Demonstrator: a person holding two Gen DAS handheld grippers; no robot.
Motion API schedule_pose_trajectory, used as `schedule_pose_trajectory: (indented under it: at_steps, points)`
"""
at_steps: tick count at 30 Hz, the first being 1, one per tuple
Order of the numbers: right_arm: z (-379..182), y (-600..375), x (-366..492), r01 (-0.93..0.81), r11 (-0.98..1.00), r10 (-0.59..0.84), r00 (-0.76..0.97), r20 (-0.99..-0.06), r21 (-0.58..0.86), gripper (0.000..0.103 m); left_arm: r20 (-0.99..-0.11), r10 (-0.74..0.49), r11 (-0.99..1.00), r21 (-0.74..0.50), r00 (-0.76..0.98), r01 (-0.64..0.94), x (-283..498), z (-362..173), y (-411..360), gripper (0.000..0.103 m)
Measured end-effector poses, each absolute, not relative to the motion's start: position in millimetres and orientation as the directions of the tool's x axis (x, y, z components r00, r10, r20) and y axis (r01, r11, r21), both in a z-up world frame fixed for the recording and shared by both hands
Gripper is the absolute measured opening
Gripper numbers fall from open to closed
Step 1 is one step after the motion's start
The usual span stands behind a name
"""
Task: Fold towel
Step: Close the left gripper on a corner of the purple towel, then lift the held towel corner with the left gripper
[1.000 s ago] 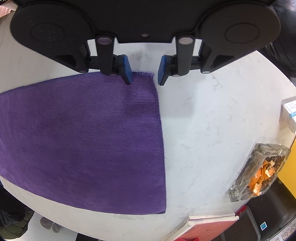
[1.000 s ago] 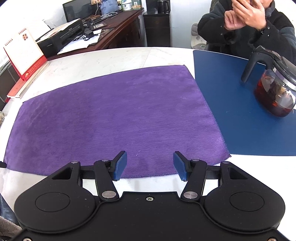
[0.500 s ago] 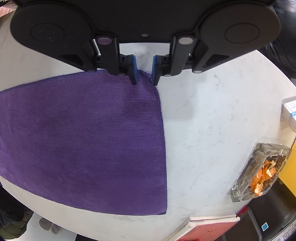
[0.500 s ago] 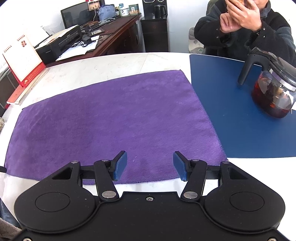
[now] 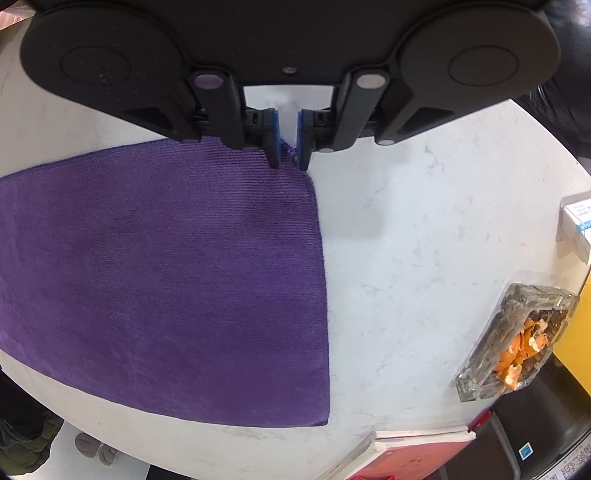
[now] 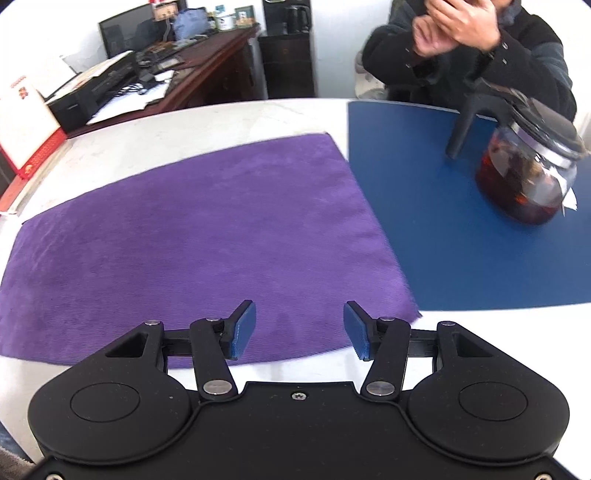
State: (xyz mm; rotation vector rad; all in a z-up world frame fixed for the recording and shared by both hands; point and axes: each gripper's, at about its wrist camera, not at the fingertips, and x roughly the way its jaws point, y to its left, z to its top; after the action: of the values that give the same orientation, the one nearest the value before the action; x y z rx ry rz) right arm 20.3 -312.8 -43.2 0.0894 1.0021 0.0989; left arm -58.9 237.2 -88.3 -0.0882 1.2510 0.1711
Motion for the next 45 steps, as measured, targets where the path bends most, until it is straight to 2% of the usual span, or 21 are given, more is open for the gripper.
schedule_pose_trajectory:
  at_steps: [6,9,12,29,39,45]
  points:
    - [-49,-319,22,-0.052,0.995,0.095,0.529,-0.843,0.079,0.047,-0.947,0.074,0.985,0.02,0.313,-0.173,-55,-82,235,0.006]
    - [-46,-309,21,-0.127,0.986,0.157,0.545,-0.824,0.104,0.047,-0.944,0.069,0.985,0.013,0.322,-0.173,-53,-79,232,0.005]
    - [-49,-292,26,-0.178,0.983,0.132,0.534,-0.835,0.042,0.046,-0.942,0.064,0.986,0.009,0.331,-0.167,-51,-74,228,0.005]
    - [-65,-332,44,-0.066,0.997,0.069,0.523,-0.849,0.04,0.046,-0.937,0.067,0.992,0.025,0.343,-0.123,-32,-62,207,0.005]
    - [-83,-322,48,-0.135,0.984,-0.032,0.518,-0.855,-0.119,0.046,-0.935,0.065,0.994,0.031,0.347,-0.102,-23,-60,198,0.005]
    - [-93,-320,54,-0.165,0.98,-0.015,0.494,-0.869,-0.11,0.046,-0.933,0.072,0.994,0.037,0.353,-0.106,-21,-57,197,0.005]
